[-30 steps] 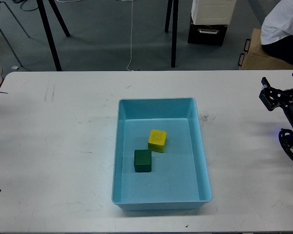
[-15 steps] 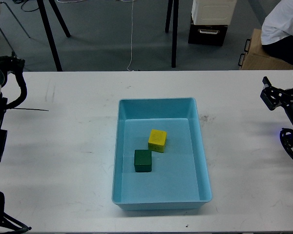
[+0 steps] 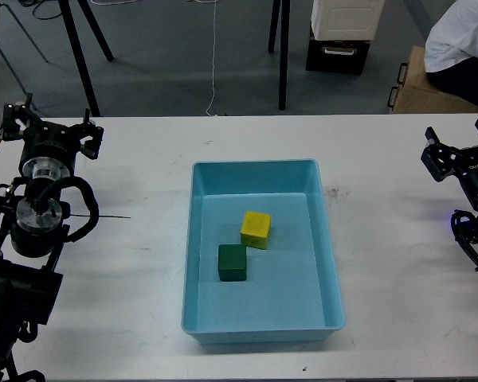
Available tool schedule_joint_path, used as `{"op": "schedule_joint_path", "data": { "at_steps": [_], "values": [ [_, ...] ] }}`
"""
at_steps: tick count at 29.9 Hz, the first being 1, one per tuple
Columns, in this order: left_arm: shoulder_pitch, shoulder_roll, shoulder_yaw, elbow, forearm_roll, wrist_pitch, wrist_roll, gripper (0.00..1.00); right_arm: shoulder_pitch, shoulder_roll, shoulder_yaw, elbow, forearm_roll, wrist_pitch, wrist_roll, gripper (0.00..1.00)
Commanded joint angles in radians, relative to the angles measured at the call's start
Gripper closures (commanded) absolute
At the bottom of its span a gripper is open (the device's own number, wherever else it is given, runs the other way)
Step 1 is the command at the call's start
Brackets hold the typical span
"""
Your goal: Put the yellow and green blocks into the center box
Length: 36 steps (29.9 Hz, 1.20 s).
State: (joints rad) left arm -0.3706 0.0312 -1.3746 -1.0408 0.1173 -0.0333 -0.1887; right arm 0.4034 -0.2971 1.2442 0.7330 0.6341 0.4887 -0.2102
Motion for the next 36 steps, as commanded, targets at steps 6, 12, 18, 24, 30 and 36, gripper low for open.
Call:
{"op": "schedule_joint_path", "data": {
  "at_steps": [6,12,18,24,30,36],
  "values": [
    [0.045,-0.031,0.008,0.001,0.001,-0.132,0.012,0.0,-0.002,0.001,-0.006,0.0,-0.001,0.0,0.0,0.01],
    [0.047,-0.031,-0.006,0.001,-0.002,-0.205,0.029,0.0,0.006,0.001,0.009,-0.001,-0.001,0.0,0.005,0.01],
    [0.047,-0.031,-0.03,0.001,-0.027,-0.2,0.049,0.0,0.008,0.055,0.096,-0.026,0.006,0.0,0.009,0.01],
    [0.05,-0.031,-0.053,0.002,-0.079,-0.197,0.069,0.0,0.009,0.104,0.155,-0.038,0.01,0.0,0.008,0.01],
    [0.048,-0.031,-0.081,0.018,-0.091,-0.197,0.089,0.0,0.005,0.121,0.149,-0.041,0.006,0.0,0.009,0.01],
    [0.044,-0.03,-0.11,0.044,-0.171,-0.197,0.124,0.0,-0.005,0.121,0.138,-0.041,0.001,0.0,0.002,0.01]
  ]
}}
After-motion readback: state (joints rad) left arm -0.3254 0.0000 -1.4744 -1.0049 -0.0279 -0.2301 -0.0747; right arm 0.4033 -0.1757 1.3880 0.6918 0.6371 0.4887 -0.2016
